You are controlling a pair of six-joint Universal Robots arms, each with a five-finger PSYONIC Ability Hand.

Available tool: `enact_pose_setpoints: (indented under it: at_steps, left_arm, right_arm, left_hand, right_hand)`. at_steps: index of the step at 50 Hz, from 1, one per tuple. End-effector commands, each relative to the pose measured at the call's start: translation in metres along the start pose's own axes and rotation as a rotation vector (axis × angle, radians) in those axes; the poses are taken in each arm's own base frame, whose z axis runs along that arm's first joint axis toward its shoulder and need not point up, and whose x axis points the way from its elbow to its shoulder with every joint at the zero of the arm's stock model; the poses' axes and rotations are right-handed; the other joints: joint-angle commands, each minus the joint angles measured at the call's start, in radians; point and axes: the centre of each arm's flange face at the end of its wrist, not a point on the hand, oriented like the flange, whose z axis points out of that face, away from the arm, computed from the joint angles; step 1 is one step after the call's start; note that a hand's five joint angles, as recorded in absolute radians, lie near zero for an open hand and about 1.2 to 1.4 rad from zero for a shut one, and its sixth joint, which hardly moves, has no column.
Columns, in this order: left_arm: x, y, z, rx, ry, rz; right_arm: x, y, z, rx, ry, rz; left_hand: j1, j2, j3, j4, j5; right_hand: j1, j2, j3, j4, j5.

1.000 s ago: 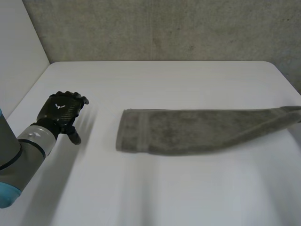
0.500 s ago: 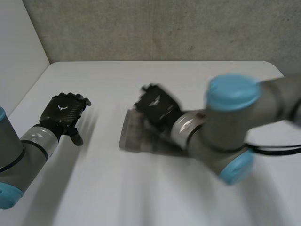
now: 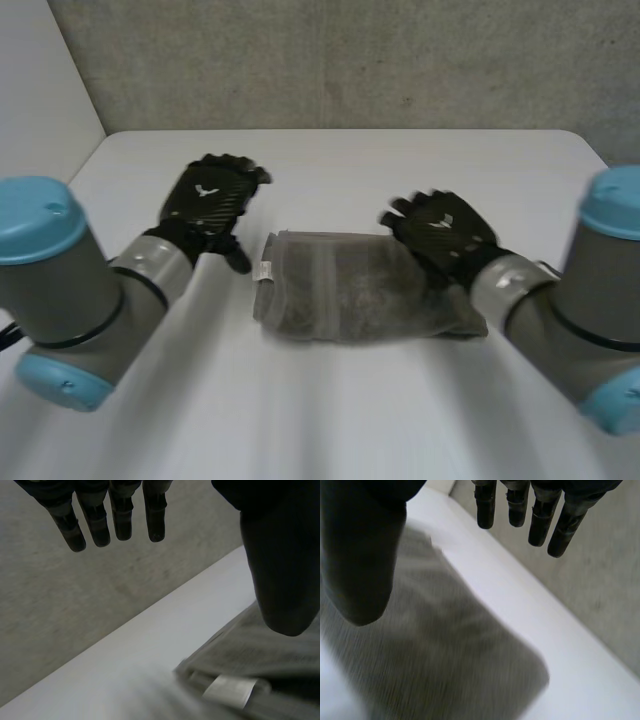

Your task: Fold the towel.

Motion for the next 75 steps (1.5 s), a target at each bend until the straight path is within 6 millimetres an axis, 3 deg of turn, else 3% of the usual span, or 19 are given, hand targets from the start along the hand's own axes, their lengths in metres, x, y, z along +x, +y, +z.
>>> enact_pose_setpoints:
  at_steps: [1, 10, 15, 17, 20, 29, 37, 42, 44, 48, 52, 56, 58, 59, 61, 64, 69, 74, 75]
  left_arm:
    - [0.036, 0.012, 0.009, -0.025, 0.095, -0.024]
    - [0.057, 0.045, 0.009, -0.110, 0.137, -0.024]
    - [0.056, 0.050, 0.010, -0.127, 0.114, -0.020]
    - [0.054, 0.051, 0.011, -0.131, 0.105, -0.020]
    - [0.054, 0.051, 0.011, -0.130, 0.102, -0.020]
    - [0.052, 0.049, 0.007, -0.132, 0.098, -0.023]
    - [0.051, 0.054, 0.000, -0.157, 0.095, -0.027]
    - [0.053, 0.059, -0.005, -0.175, 0.101, -0.028]
    - [0.052, 0.056, -0.005, -0.168, 0.098, -0.027]
    - [0.043, 0.044, -0.003, -0.130, 0.066, -0.028]
    - [0.028, 0.035, -0.001, -0.112, 0.005, -0.031]
    - [0.007, 0.022, -0.001, -0.079, -0.065, -0.036]
    - [0.002, 0.019, -0.001, -0.070, -0.081, -0.037]
    - [-0.003, 0.017, -0.002, -0.064, -0.092, -0.041]
    - [-0.007, 0.015, -0.004, -0.061, -0.104, -0.046]
    - [-0.011, 0.014, -0.005, -0.058, -0.117, -0.059]
    - [-0.013, 0.013, -0.006, -0.056, -0.121, -0.077]
    - [-0.012, 0.008, -0.002, -0.013, -0.124, -0.089]
    - [-0.012, 0.008, -0.002, -0.013, -0.124, -0.089]
  right_arm:
    - [0.026, 0.059, -0.013, -0.130, -0.029, 0.119]
    - [0.031, 0.087, -0.009, -0.119, -0.069, 0.168]
    - [0.030, 0.096, -0.003, -0.112, -0.063, 0.173]
    - [0.030, 0.100, 0.000, -0.113, -0.062, 0.173]
    - [0.033, 0.101, 0.000, -0.112, -0.044, 0.167]
    - [0.050, 0.106, -0.004, -0.140, 0.019, 0.176]
    - [0.075, 0.109, -0.030, -0.181, 0.024, 0.193]
    - [0.088, 0.095, -0.044, -0.179, -0.009, 0.179]
    - [0.101, 0.077, -0.045, -0.156, 0.007, 0.145]
    - [0.101, 0.055, -0.041, -0.109, -0.010, 0.111]
    - [0.070, 0.003, -0.027, 0.021, -0.091, 0.067]
    - [0.041, -0.020, -0.017, 0.060, -0.141, 0.042]
    - [-0.006, -0.036, -0.004, 0.087, -0.231, -0.010]
    - [-0.006, -0.036, -0.004, 0.087, -0.232, -0.010]
    - [-0.051, -0.038, 0.007, 0.085, -0.308, -0.043]
    - [-0.069, -0.033, 0.013, 0.070, -0.335, -0.048]
    - [-0.123, -0.001, 0.029, 0.017, -0.430, -0.073]
    - [-0.130, -0.001, 0.026, 0.018, -0.445, -0.074]
    - [-0.125, -0.009, 0.022, 0.041, -0.433, -0.065]
  left_hand:
    - [-0.064, -0.054, -0.051, -0.059, -0.037]
    - [-0.058, -0.048, -0.051, -0.059, -0.031]
    - [-0.061, -0.051, -0.051, -0.059, -0.034]
    - [-0.061, -0.051, -0.051, -0.059, -0.034]
    - [-0.064, -0.054, -0.051, -0.059, -0.037]
    - [-0.070, -0.060, -0.051, -0.059, -0.043]
    - [-0.070, -0.060, -0.051, -0.059, -0.043]
    - [-0.073, -0.063, -0.051, -0.059, -0.046]
    - [-0.070, -0.060, -0.051, -0.059, -0.043]
    - [-0.073, -0.063, -0.051, -0.059, -0.046]
    - [-0.076, -0.066, -0.051, -0.059, -0.049]
    - [-0.079, -0.069, -0.051, -0.059, -0.052]
    - [-0.079, -0.069, -0.051, -0.059, -0.052]
    - [-0.079, -0.069, -0.051, -0.059, -0.052]
    - [-0.079, -0.069, -0.051, -0.059, -0.052]
    - [-0.079, -0.069, -0.051, -0.059, -0.052]
    - [-0.079, -0.069, -0.051, -0.059, -0.052]
    - [-0.079, -0.069, -0.051, -0.059, -0.052]
    - [-0.079, -0.069, -0.051, -0.059, -0.052]
  right_hand:
    - [-0.066, -0.080, -0.043, -0.076, -0.062]
    - [0.082, 0.069, -0.043, -0.076, 0.086]
    - [0.420, 0.406, -0.043, -0.076, 0.424]
    - [0.879, 0.865, -0.043, -0.076, 0.882]
    - [1.155, 1.142, -0.043, -0.076, 1.159]
    - [1.156, 1.142, -0.043, -0.076, 1.159]
    - [1.156, 1.142, -0.043, -0.076, 1.159]
    - [1.156, 1.142, -0.043, -0.076, 1.159]
    - [1.156, 1.142, -0.043, -0.076, 1.159]
    - [1.156, 1.142, -0.043, -0.076, 1.159]
    - [1.156, 1.142, -0.043, -0.076, 1.159]
    - [1.156, 1.142, -0.043, -0.076, 1.159]
    - [1.156, 1.142, -0.043, -0.076, 1.159]
    - [1.156, 1.142, -0.043, -0.076, 1.159]
    - [1.156, 1.142, -0.043, -0.076, 1.159]
    - [1.156, 1.142, -0.043, -0.076, 1.159]
    - [1.156, 1.142, -0.043, -0.076, 1.159]
    - [1.116, 1.102, -0.043, -0.076, 1.119]
    - [0.686, 0.672, -0.043, -0.076, 0.689]
